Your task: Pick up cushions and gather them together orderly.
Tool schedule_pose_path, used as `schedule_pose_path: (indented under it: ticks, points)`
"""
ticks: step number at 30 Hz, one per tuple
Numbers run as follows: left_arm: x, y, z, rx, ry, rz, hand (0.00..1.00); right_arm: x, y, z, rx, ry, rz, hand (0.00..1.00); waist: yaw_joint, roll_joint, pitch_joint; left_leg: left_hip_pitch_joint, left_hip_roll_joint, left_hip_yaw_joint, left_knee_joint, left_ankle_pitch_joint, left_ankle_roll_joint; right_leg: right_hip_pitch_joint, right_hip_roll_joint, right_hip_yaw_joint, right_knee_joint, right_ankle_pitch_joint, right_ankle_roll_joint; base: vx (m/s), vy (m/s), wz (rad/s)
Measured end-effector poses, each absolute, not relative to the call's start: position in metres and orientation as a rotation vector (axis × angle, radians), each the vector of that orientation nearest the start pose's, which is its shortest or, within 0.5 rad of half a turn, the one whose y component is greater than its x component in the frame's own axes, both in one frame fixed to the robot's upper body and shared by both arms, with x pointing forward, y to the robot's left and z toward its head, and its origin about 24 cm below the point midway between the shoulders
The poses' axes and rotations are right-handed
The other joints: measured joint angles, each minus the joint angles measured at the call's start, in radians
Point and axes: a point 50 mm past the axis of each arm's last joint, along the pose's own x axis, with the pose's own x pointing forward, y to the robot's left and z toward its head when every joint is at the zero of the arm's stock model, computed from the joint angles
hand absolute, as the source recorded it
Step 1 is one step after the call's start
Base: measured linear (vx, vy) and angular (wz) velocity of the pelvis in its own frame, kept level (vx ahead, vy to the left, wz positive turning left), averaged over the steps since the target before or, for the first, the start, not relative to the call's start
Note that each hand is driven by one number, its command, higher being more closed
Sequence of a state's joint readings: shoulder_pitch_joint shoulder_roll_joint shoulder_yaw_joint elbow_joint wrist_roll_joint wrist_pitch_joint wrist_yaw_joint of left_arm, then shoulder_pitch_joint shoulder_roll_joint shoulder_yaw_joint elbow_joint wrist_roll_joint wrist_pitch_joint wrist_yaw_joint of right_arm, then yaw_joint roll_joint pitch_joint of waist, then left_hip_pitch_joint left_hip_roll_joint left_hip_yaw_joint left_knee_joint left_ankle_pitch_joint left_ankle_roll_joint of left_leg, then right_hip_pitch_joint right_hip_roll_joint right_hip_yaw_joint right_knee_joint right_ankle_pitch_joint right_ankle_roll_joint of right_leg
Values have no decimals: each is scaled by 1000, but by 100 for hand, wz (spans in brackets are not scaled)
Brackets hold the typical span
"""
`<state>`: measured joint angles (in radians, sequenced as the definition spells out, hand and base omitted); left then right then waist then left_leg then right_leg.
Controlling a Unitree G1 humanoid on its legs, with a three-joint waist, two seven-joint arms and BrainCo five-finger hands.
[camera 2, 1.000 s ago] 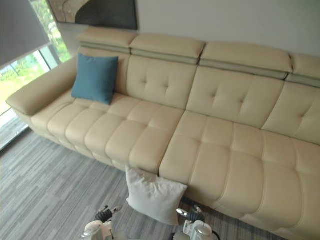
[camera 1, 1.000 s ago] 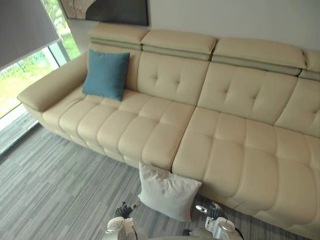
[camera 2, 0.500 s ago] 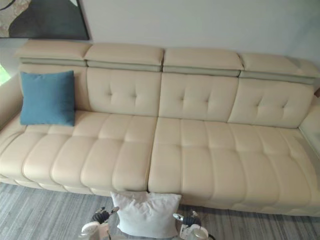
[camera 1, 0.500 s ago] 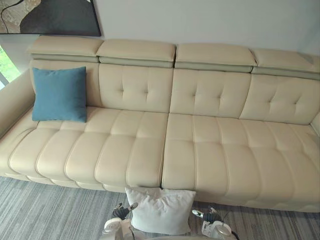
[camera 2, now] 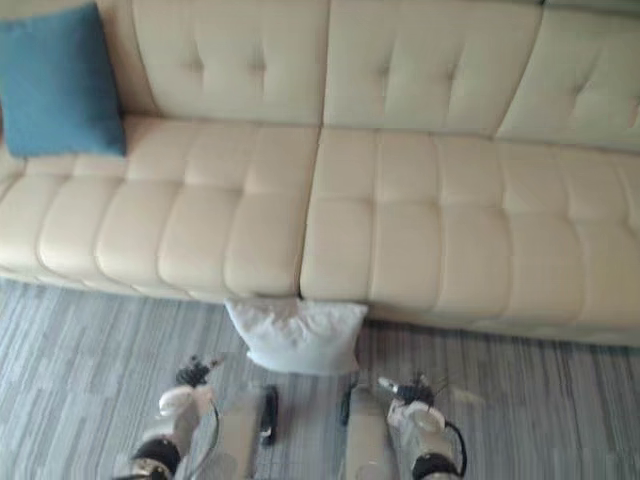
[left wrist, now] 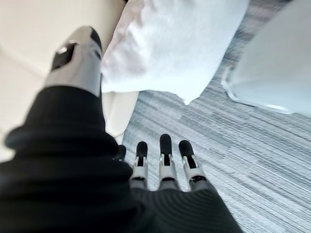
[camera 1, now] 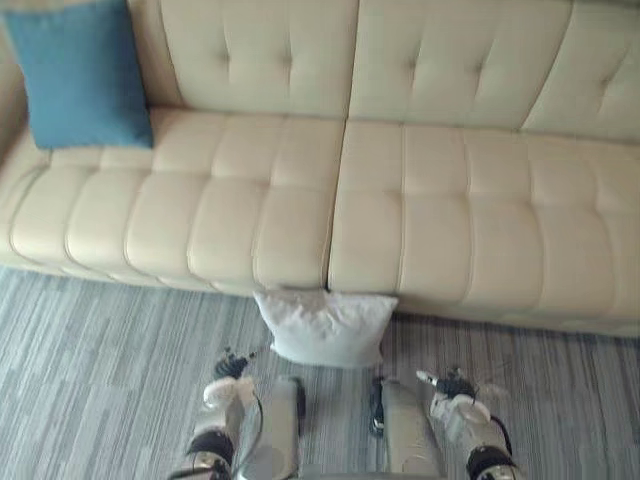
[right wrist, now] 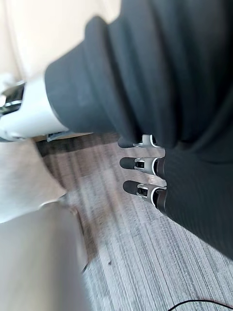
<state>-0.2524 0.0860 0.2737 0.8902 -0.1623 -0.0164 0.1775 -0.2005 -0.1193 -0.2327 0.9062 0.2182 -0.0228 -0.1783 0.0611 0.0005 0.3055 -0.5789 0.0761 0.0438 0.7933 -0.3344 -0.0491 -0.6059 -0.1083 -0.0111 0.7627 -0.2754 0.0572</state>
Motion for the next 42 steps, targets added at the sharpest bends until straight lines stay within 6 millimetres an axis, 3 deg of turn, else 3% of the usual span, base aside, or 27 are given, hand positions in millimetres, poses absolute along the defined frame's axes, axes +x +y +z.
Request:
schedule_pose_path:
  ticks: [5,7,9,10,11,12,13,15,17,21,23,25,26,27,28,30,37,42]
  points:
    - [276,244,-43,-133,448,489,0,262,-225,-63,165,525,-443,0,-1,-14,24,-170,5,-2,15,50,-1,-163,8,13,-13,67,2,-275,5,-8]
    - [303,258,-7,-102,320,505,0,297,-225,-27,145,389,-411,0,4,-8,68,-267,31,-2,8,61,15,-246,30,12,-23,105,3,-251,-21,-13]
    - [319,261,18,-95,236,502,0,315,-224,-4,130,302,-390,0,-2,-8,79,-348,38,6,22,95,13,-290,28,23,78,67,-9,-152,-74,19]
    - [333,260,42,-96,152,489,0,331,-224,18,121,235,-381,0,2,-8,122,-393,39,-4,35,106,-1,-331,31,19,76,42,-2,-82,-54,10]
    - [336,260,48,-95,131,487,0,336,-223,25,119,213,-372,0,4,-10,130,-409,39,-7,37,111,-2,-350,32,18,82,43,-1,-161,-78,-1]
    - [343,259,60,-91,99,481,0,348,-218,45,121,151,-352,0,8,-12,140,-455,39,-11,45,113,-3,-396,34,17,95,44,0,-213,-57,-2]
    - [353,254,76,-80,56,469,0,362,-209,75,134,45,-320,0,9,-11,159,-523,41,-17,67,125,-10,-470,36,17,127,50,-2,-199,-56,-1]
    - [359,247,88,-69,20,444,0,370,-203,95,146,-22,-300,0,9,-10,172,-577,45,-18,100,135,-8,-526,38,19,164,52,-4,-105,-24,-2]
    - [373,233,122,-61,-85,407,0,382,-195,134,172,-140,-287,0,10,-12,205,-673,53,-21,159,135,-8,-626,41,21,229,50,-6,-60,-1,-6]
    - [388,213,162,-52,-190,363,0,391,-184,171,191,-237,-269,0,9,-12,227,-782,52,-30,234,150,-5,-735,41,26,318,23,-4,-8,2,1]
    - [394,196,191,-55,-272,327,0,396,-174,196,195,-299,-250,0,9,-11,235,-843,50,-38,283,147,-10,-795,38,25,377,8,-8,5,-10,12]
    - [397,186,206,-73,-310,313,0,399,-167,212,194,-338,-232,0,9,-12,246,-864,47,-44,306,141,-14,-818,36,23,405,-3,-8,-5,-10,8]
    - [398,182,212,-85,-325,307,0,399,-163,220,192,-357,-223,100,9,-12,246,-877,46,-47,314,140,-16,-830,36,22,415,-8,-6,-21,-10,10]
    - [399,177,220,-100,-346,310,0,400,-157,231,185,-383,-207,100,7,-12,246,-894,43,-52,320,138,-14,-848,34,19,426,-17,-4,-32,-9,9]
    - [400,173,226,-112,-363,313,100,401,-150,239,173,-405,-192,100,7,-12,247,-908,42,-58,328,133,-16,-862,33,15,438,-24,-11,-32,-4,8]
    - [398,172,234,-116,-391,324,100,400,-140,247,161,-428,-183,100,4,-12,253,-920,42,-66,329,134,-19,-872,33,7,439,-24,-14,-33,8,3]
    - [393,170,245,-116,-442,360,100,395,-136,250,178,-456,-200,100,-1,-14,259,-930,33,-64,332,138,-34,-889,22,8,464,-33,-26,-9,16,7]
    - [384,167,248,-120,-489,351,100,384,-132,242,171,-485,-167,100,-6,-14,259,-911,36,-72,331,139,-36,-867,24,-1,462,-34,-26,2,2,1]
